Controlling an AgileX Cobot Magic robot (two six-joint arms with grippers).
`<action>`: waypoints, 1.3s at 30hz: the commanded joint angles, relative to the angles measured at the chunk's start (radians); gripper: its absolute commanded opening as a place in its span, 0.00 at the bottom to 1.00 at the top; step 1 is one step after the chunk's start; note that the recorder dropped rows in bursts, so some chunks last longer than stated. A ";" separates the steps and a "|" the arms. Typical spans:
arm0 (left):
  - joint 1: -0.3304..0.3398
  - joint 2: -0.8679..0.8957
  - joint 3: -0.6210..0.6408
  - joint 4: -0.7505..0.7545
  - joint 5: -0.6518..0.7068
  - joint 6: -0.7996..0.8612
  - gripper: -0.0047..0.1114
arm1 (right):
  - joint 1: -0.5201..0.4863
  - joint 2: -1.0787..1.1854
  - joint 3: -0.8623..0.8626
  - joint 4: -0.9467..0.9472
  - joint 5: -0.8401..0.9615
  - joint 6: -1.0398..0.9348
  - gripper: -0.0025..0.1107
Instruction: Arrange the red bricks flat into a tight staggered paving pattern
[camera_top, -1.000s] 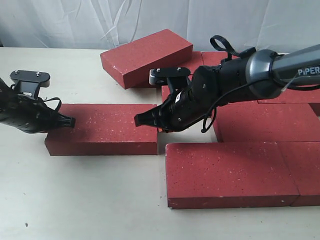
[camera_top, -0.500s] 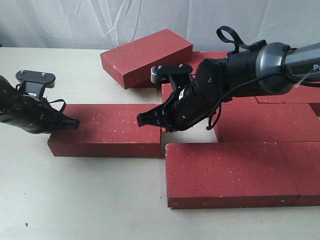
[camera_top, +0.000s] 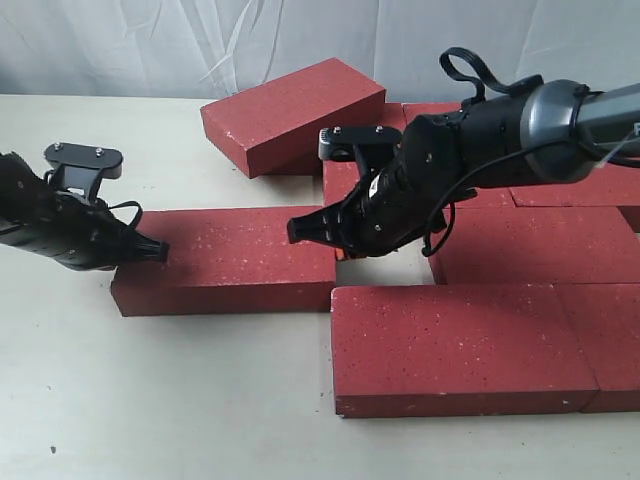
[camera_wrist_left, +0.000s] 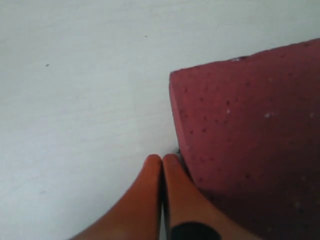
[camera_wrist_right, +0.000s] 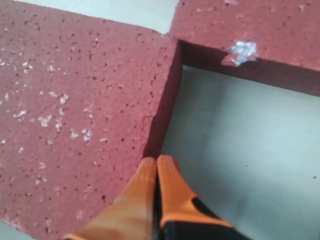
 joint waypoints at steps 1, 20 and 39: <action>-0.012 0.002 -0.003 -0.011 0.022 -0.005 0.04 | -0.006 -0.011 -0.005 -0.030 0.002 0.014 0.02; 0.040 -0.054 -0.004 -0.029 0.046 -0.008 0.04 | -0.094 -0.091 -0.005 -0.301 0.164 0.295 0.02; 0.055 0.005 -0.139 0.059 0.369 -0.182 0.04 | -0.101 -0.120 -0.005 -0.328 0.198 0.298 0.02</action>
